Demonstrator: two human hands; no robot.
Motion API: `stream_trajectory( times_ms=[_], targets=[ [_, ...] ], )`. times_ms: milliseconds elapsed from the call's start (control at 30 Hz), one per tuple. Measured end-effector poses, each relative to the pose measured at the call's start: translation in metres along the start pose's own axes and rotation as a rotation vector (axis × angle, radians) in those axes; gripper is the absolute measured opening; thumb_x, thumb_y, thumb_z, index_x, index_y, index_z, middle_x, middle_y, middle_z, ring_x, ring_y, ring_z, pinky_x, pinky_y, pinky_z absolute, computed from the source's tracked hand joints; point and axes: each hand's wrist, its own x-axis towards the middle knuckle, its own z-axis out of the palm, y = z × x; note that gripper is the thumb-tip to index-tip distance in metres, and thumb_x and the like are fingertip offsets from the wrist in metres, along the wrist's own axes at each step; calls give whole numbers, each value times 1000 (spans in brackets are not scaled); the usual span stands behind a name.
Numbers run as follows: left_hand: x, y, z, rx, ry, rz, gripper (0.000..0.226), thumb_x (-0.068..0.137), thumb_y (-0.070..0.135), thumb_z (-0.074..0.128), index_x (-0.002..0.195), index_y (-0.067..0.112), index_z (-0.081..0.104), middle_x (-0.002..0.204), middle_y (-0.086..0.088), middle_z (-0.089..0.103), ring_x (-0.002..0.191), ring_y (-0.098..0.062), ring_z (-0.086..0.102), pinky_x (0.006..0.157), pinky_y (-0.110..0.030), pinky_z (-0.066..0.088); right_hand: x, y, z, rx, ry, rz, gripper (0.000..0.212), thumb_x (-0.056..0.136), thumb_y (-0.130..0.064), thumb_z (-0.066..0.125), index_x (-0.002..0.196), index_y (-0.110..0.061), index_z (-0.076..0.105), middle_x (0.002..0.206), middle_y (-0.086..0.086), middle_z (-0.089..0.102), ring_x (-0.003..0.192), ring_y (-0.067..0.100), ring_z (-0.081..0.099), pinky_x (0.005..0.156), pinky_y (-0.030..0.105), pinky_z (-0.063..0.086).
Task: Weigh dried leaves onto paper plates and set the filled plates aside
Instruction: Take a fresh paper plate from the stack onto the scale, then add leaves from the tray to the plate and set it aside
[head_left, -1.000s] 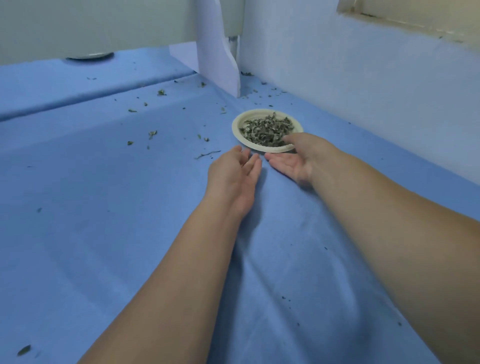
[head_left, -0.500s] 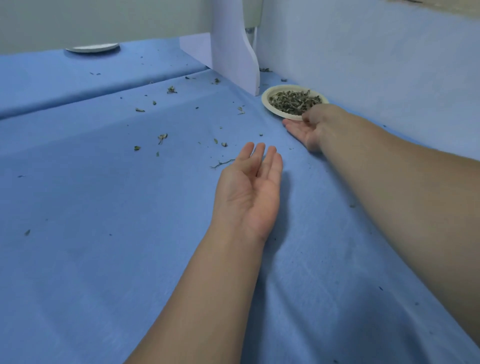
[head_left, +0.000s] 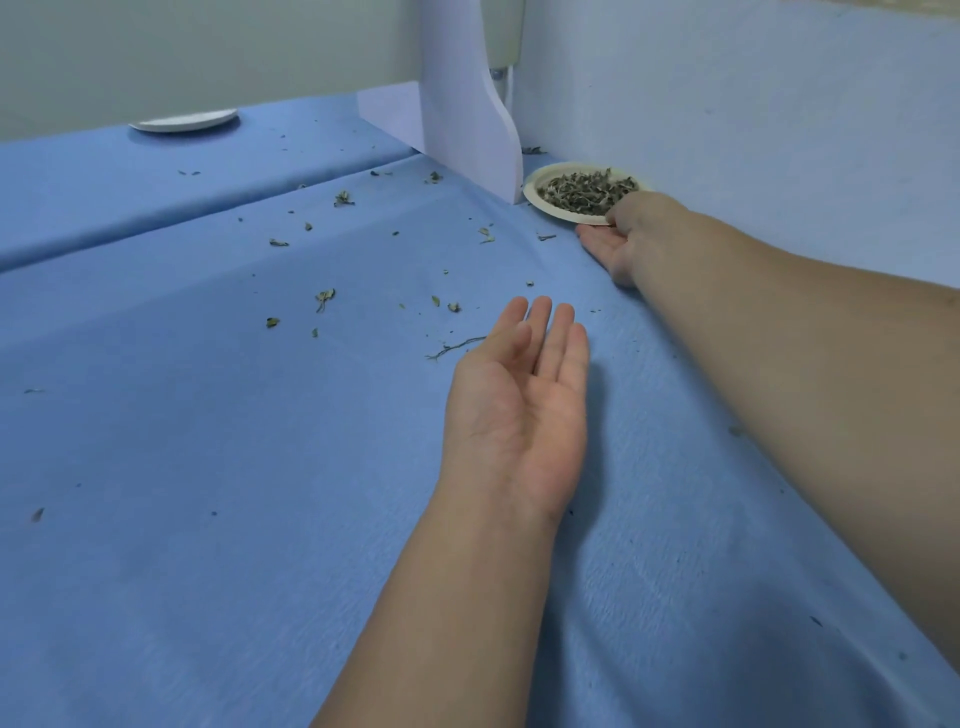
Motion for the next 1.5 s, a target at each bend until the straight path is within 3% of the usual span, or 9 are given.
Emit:
stream_trajectory(
  times_ms=[100,233,333,500,667,833,1033,1233,1500],
  targets=[
    [-2,-6,2,71,-39,28,34,104,-1,45,136,-1,57,136,-18,63,126,-31,63,104,-40,53,-13,0,-18,43,8,-33,37,103,-8,39,138,-10,51,122,14,67,105,23,71,90,37,59],
    [-6,-25,6,372,-86,107,37,106,2,43,142,5,53,140,-11,60,125,-21,63,104,-32,53,-52,9,-44,0,-89,-191,31,99,-5,46,130,0,51,103,13,68,98,23,73,72,27,62],
    [-13,-42,10,538,-116,167,37,105,0,44,139,10,53,114,-3,63,92,-8,62,92,-22,53,-93,18,-71,-56,-59,-225,14,92,2,49,98,5,61,92,16,73,101,30,73,87,40,59],
    [-51,-83,21,635,-109,163,35,98,-7,36,76,18,49,71,-4,42,66,-20,44,59,-27,35,-164,38,-132,-516,24,-453,16,83,-5,52,68,-11,55,70,13,63,71,33,63,66,42,51],
    [-118,-142,10,582,-18,144,33,93,-7,38,68,7,56,75,-11,57,78,-25,58,76,-37,47,-227,41,-190,-636,59,-543,25,83,-10,51,59,-17,49,60,-2,51,66,26,47,60,30,40],
    [-198,-179,-4,564,-122,94,58,91,-9,37,42,12,60,55,-5,57,57,-19,61,58,-24,50,-297,41,-255,-646,78,-666,18,91,-19,53,96,-18,70,106,1,72,105,23,64,95,35,50],
    [-310,-235,-11,636,-239,69,65,93,-6,35,35,12,58,46,-2,57,44,-14,59,46,-18,46,-395,27,-346,-616,191,-771,32,93,-16,53,121,-17,69,119,-3,69,115,15,61,96,22,42],
    [-438,-294,-36,802,-414,-16,47,92,-4,40,57,14,65,63,-3,61,63,-18,60,57,-24,42,-518,44,-452,-446,281,-775,36,87,-8,50,115,-19,69,115,-8,68,111,11,63,102,37,50],
    [-538,-360,-68,980,-720,41,34,104,0,43,121,8,71,116,-11,75,108,-18,71,100,-33,55,-645,61,-584,-511,403,-899,27,100,-21,53,124,-27,62,121,-16,68,110,-11,60,95,11,46]
  ],
)
